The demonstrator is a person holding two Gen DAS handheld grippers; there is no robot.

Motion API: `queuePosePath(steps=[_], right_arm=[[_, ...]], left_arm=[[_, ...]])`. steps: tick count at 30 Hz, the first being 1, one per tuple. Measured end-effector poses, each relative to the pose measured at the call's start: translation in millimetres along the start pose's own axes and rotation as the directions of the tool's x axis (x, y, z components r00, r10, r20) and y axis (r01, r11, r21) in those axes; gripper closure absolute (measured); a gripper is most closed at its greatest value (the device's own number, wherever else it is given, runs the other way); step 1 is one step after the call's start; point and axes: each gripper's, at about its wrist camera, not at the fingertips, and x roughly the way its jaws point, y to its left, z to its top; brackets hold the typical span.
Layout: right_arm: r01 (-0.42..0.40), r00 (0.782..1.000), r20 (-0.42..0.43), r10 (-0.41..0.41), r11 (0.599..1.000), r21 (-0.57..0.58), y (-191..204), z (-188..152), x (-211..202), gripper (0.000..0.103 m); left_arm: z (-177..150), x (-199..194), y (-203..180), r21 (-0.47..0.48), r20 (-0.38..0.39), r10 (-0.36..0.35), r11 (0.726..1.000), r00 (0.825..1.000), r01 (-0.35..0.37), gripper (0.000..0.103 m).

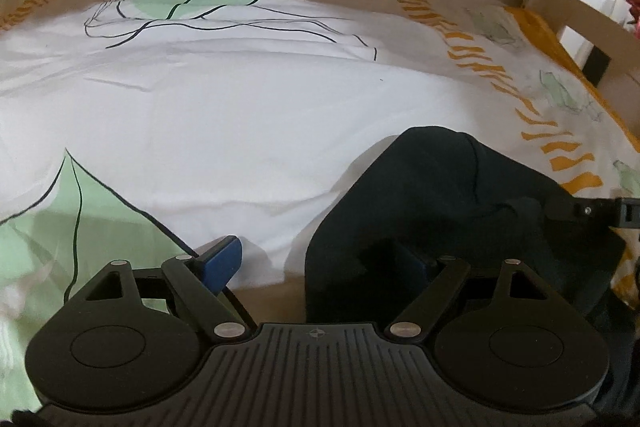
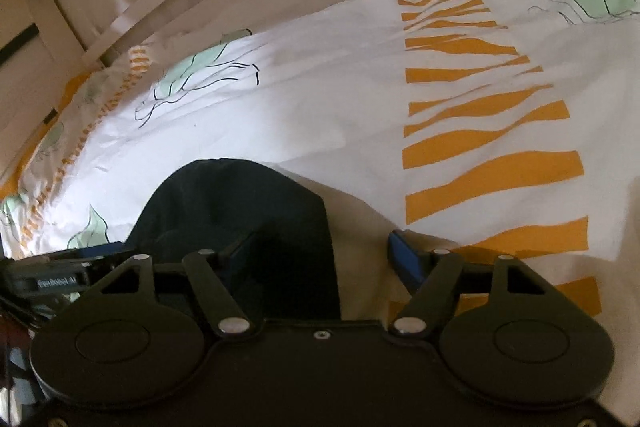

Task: Fold large clothes

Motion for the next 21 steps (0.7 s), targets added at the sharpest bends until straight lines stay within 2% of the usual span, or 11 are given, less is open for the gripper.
queuePosePath(steps=[1,2,3,4,5,6,7,10,15,21], right_arm=[[0.000,1.000,-0.003,0.000,1.000,-0.004,2,2,2,0.029],[-0.001,1.000,-0.006,0.001,1.000,-0.008,3,3,2,0.029],[-0.009,1.000,-0.008,0.009,1.000,-0.011,4,4,2,0.034],[-0.016,1.000,-0.013,0.016,1.000,-0.015,5,4,2,0.041],[-0.018,1.000,-0.019,0.018,1.000,-0.025,7,4,3,0.072],[-0.025,0.999,-0.022,0.024,0.999,-0.037,10,4,2,0.084],[-0.020,1.000,-0.012,0.020,0.999,-0.050,13,3,0,0.084],[-0.013,0.999,0.040,0.018,0.994,-0.112,24,1,-15,0.086],[-0.026,0.987,0.149,0.056,0.981,-0.193,38,-8,-62,0.087],[-0.020,0.960,0.257,0.116,0.937,-0.349,60,-46,-133,0.088]], left_arm=[[0,-1,0,0.002,-0.001,-0.006,1.000,1.000,0.006,0.028],[1,-2,0,0.001,0.003,-0.024,1.000,1.000,0.024,0.048],[0,-6,1,0.004,0.020,-0.050,0.999,0.999,0.050,0.062],[0,-8,0,0.008,0.034,-0.068,0.998,0.997,0.067,0.081],[0,-10,-2,0.016,0.047,-0.063,0.998,0.997,0.062,0.083],[-2,-15,-5,0.046,0.064,-0.051,0.998,0.997,0.048,0.087],[-3,-19,-8,0.081,0.079,-0.049,0.996,0.996,0.043,0.092],[-9,-42,-18,0.163,0.160,-0.046,0.986,0.986,0.019,0.096],[-26,-91,-31,0.224,0.271,-0.051,0.975,0.961,-0.011,0.096],[-65,-158,-55,0.327,0.387,-0.102,0.944,0.916,-0.033,0.096]])
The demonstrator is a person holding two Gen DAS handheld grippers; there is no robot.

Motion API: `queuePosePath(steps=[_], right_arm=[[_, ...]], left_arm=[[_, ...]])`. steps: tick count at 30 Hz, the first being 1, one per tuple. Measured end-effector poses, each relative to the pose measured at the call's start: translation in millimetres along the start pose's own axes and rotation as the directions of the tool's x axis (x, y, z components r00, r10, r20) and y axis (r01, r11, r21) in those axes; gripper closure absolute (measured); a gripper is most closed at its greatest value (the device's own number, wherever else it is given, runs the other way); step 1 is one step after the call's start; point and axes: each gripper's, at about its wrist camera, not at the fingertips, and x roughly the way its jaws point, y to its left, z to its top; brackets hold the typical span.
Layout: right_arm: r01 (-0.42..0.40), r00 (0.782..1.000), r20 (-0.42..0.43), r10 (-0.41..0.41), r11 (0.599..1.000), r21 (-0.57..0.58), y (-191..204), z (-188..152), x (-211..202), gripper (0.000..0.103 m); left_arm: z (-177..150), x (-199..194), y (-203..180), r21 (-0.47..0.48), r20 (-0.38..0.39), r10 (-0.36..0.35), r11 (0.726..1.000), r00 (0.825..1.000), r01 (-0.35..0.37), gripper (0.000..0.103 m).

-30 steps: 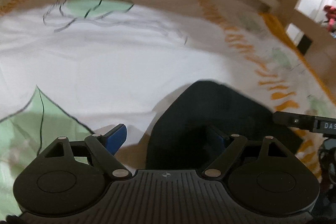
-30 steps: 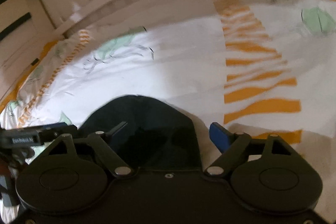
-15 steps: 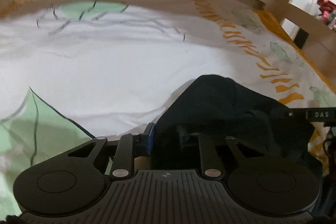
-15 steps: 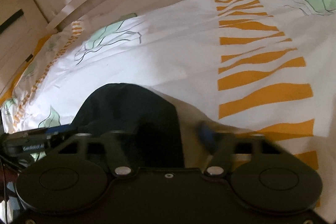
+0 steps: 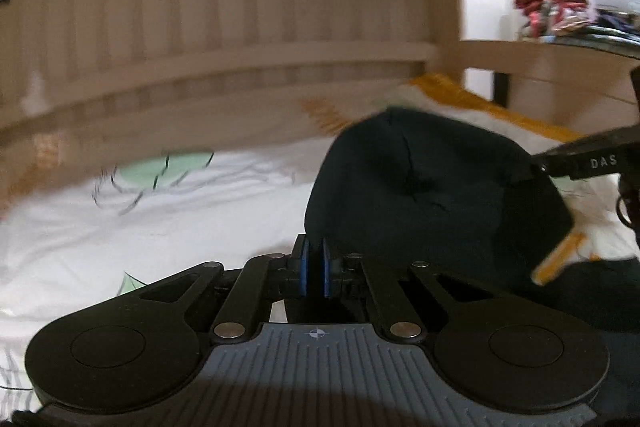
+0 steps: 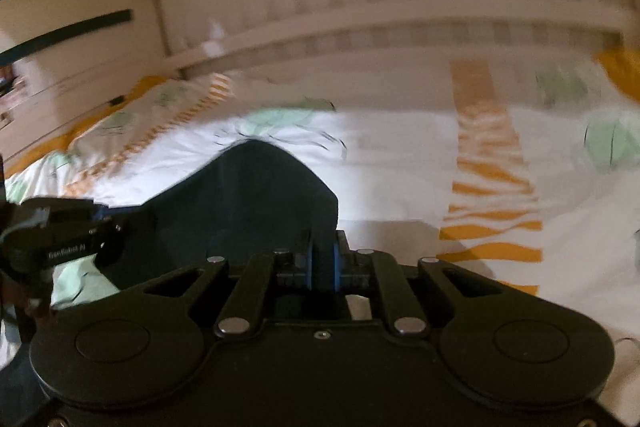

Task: Fold large clothes

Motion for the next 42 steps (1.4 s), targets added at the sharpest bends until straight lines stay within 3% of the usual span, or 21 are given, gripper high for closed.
queuePosePath(steps=[4,7,11,16,19,20,21,23,25,28,35,39,41,42], right_arm=[[0.001,0.999,0.048,0.004,0.995,-0.100,23,-15,-46,0.088],[-0.008,0.999,0.041,0.014,0.988,-0.152,37,-33,-75,0.088],[-0.042,0.999,-0.037,0.036,0.982,-0.186,54,-63,-105,0.087],[-0.084,0.981,-0.193,0.029,0.955,-0.284,78,-98,-121,0.081],[-0.085,0.971,-0.239,0.019,0.959,-0.271,85,-105,-130,0.076],[-0.078,0.971,-0.241,0.016,0.964,-0.253,85,-104,-133,0.070],[-0.072,0.971,-0.240,0.017,0.972,-0.224,82,-102,-137,0.056],[-0.054,0.971,-0.239,0.019,0.989,-0.140,77,-96,-142,0.039],[-0.057,0.975,-0.218,0.047,0.998,-0.040,71,-90,-148,0.036],[-0.050,0.973,-0.217,0.078,0.990,0.131,58,-87,-148,0.024],[-0.021,0.957,-0.253,0.141,0.905,0.425,29,-97,-112,0.023],[-0.006,0.949,-0.266,0.167,0.857,0.515,26,-109,-99,0.023],[0.000,0.951,-0.262,0.162,0.850,0.527,27,-112,-97,0.024],[0.005,0.954,-0.259,0.152,0.853,0.522,29,-112,-98,0.030]], left_arm=[[-15,-47,-25,0.121,0.048,-0.027,0.992,0.999,0.021,0.096],[-34,-81,-40,0.170,0.036,-0.069,0.984,0.997,0.062,0.096],[-58,-112,-54,0.203,-0.051,-0.134,0.969,0.990,0.142,0.096],[-83,-134,-74,0.247,-0.218,-0.207,0.934,0.954,0.259,0.094],[-81,-145,-71,0.176,-0.261,-0.242,0.940,0.934,0.293,0.094],[-78,-148,-68,0.125,-0.270,-0.251,0.948,0.930,0.292,0.092],[-77,-150,-64,0.071,-0.272,-0.255,0.956,0.928,0.284,0.088],[-70,-150,-51,-0.101,-0.265,-0.287,0.958,0.920,0.270,0.062],[-67,-147,-34,-0.311,-0.238,-0.324,0.919,0.916,0.244,0.048],[-66,-132,-13,-0.544,-0.185,-0.339,0.817,0.923,0.191,0.043],[-79,-86,-11,-0.749,-0.167,-0.374,0.650,0.912,0.129,0.038],[-85,-64,-19,-0.769,-0.195,-0.383,0.632,0.903,0.102,0.038],[-91,-70,-20,-0.773,-0.184,-0.379,0.625,0.907,0.104,0.040],[-91,-68,-20,-0.777,-0.178,-0.380,0.620,0.908,0.107,0.040]])
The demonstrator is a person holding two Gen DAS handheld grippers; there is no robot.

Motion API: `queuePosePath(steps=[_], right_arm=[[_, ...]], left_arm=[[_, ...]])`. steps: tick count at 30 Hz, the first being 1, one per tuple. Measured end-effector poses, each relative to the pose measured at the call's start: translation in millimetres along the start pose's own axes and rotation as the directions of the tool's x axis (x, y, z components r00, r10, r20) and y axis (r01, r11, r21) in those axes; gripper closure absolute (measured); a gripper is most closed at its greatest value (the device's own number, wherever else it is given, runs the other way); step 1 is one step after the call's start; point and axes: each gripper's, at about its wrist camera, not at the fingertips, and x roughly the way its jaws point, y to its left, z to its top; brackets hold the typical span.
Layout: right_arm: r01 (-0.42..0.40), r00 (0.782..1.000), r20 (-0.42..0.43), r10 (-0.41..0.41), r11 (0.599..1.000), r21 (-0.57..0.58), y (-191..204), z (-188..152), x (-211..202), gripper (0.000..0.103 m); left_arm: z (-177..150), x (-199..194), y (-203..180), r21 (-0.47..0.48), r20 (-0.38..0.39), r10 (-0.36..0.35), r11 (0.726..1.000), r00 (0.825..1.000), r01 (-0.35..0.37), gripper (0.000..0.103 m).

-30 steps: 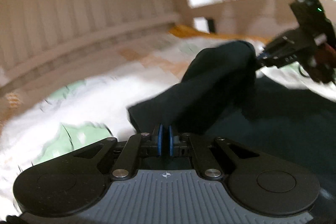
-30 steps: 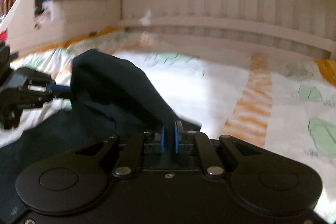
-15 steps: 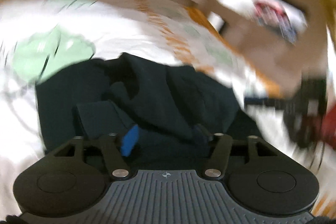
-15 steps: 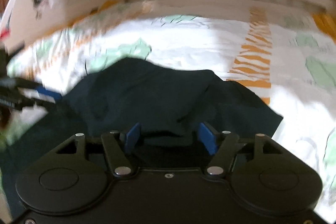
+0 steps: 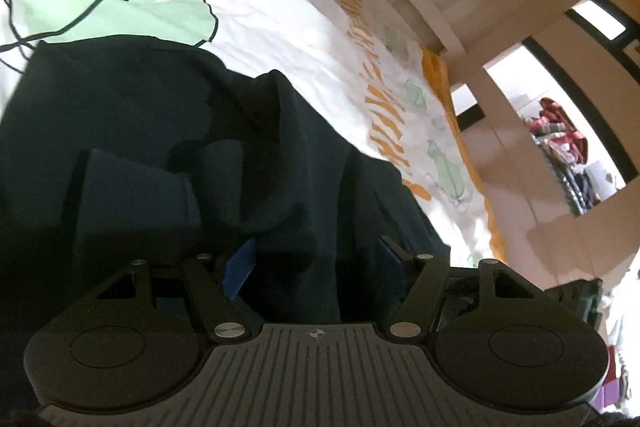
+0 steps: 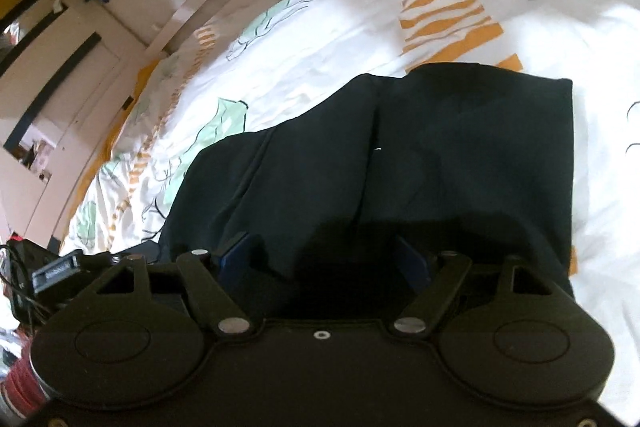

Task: Fold large clothes

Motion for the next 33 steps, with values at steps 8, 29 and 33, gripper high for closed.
queuePosePath(steps=[8,29,33], right_arm=[[0.102,0.993,0.067,-0.093,0.985,-0.143,24,7,-3,0.079],[0.258,0.951,0.236,-0.201,0.936,-0.238,36,-26,-19,0.038],[0.243,0.950,0.269,-0.160,0.917,-0.316,64,-29,-18,0.032]], left_arm=[[11,-20,-19,0.139,0.139,0.021,0.989,0.990,-0.041,0.097],[-15,-55,-12,0.267,0.190,0.235,0.922,0.953,-0.280,0.062],[-20,-66,-27,0.299,0.199,0.250,0.905,0.947,-0.302,0.057]])
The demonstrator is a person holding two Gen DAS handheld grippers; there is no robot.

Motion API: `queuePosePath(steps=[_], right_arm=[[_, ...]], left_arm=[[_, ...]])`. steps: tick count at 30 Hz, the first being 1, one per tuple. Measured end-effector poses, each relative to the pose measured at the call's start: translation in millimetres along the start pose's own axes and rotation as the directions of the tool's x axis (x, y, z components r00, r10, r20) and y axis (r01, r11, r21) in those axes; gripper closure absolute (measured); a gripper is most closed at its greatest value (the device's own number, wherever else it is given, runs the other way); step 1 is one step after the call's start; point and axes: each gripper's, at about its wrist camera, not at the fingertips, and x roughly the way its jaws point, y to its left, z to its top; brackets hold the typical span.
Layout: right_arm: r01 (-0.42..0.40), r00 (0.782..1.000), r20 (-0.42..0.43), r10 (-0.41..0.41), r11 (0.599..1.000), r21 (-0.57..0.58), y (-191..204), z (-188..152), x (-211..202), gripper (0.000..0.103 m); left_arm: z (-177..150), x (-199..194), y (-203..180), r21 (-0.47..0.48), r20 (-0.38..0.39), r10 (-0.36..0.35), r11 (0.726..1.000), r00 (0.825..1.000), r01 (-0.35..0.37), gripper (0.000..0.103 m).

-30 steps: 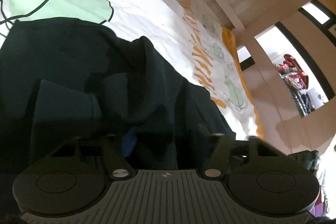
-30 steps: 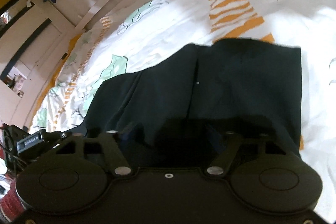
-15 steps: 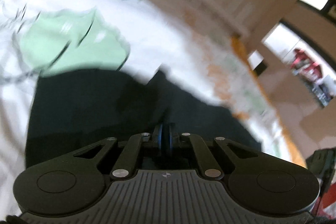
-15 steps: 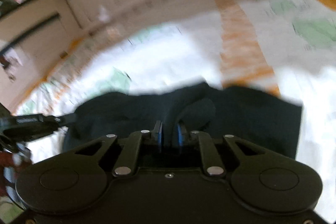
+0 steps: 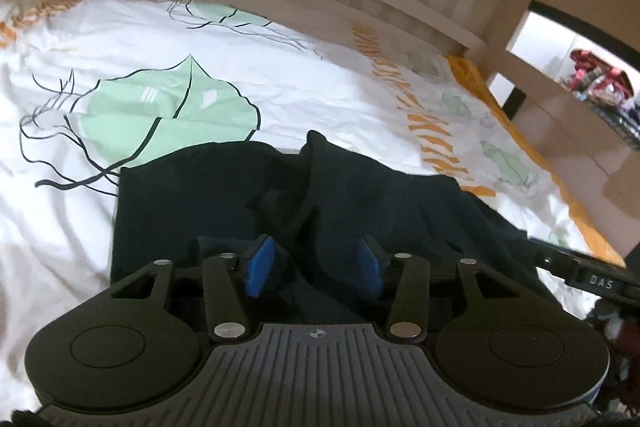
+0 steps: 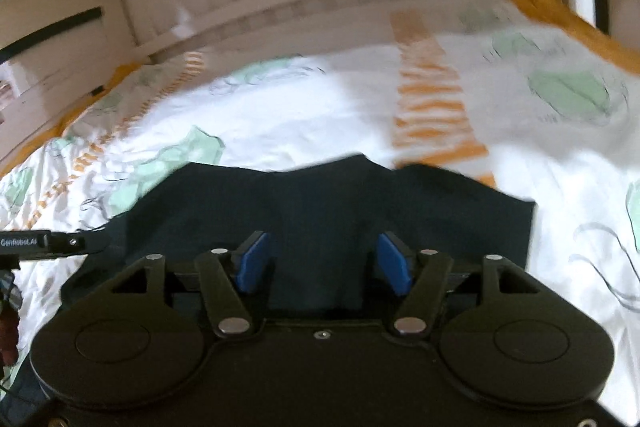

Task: Fold large clothes

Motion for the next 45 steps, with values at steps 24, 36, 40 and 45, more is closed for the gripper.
queuePosePath(steps=[24,36,40,45], right_arm=[[0.103,0.989,-0.079,-0.124,0.967,-0.234,66,-35,68,0.022],[0.030,0.999,-0.032,-0.033,0.994,-0.102,67,-33,-11,0.001],[0.016,0.999,-0.044,-0.020,0.997,-0.080,64,-43,-49,0.001],[0.032,0.996,-0.083,-0.034,0.999,-0.024,50,-59,-87,0.001]], left_arm=[[-22,-4,18,-0.023,-0.039,0.086,0.996,0.996,-0.087,0.027],[-42,-55,4,0.024,0.010,0.126,0.992,0.992,-0.127,0.013],[-58,-77,-1,0.036,0.001,0.125,0.991,0.992,-0.125,0.012],[-79,-104,-7,0.085,-0.003,0.141,0.986,0.990,-0.141,0.012]])
